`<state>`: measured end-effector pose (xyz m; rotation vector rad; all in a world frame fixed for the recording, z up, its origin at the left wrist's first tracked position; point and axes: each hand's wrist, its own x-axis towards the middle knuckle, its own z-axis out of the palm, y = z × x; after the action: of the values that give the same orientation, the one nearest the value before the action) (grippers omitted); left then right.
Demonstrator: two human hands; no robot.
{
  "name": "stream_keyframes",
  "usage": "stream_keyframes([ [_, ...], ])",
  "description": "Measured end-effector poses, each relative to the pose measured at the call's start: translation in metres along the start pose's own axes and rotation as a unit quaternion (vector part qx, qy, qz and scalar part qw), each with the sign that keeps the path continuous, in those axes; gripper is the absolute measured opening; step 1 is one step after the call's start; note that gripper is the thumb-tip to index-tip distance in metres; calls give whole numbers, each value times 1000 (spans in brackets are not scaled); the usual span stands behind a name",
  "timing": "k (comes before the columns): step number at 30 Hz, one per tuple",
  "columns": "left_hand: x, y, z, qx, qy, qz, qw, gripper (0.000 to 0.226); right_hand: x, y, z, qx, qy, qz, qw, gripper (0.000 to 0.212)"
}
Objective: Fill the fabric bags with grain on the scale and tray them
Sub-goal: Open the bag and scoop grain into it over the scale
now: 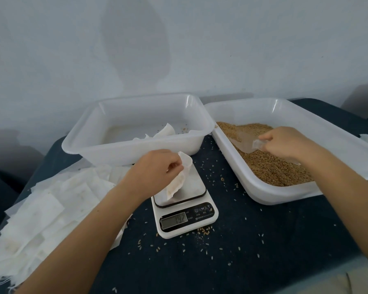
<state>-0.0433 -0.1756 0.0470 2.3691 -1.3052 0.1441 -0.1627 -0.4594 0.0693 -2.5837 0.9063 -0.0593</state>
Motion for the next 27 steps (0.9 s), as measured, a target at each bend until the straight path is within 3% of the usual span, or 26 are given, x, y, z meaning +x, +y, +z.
stream_keyframes([
  [10,-7,-11,-10,-23,37,-16,999,12,-17,2,-13,54,58,-46,996,45],
  [15,-7,-16,-24,-13,37,-5,999,9,-28,-11,-43,69,63,-121,988,36],
  [27,-1,-26,-59,60,-43,35,997,8,-45,-44,-32,120,-170,-261,943,41],
])
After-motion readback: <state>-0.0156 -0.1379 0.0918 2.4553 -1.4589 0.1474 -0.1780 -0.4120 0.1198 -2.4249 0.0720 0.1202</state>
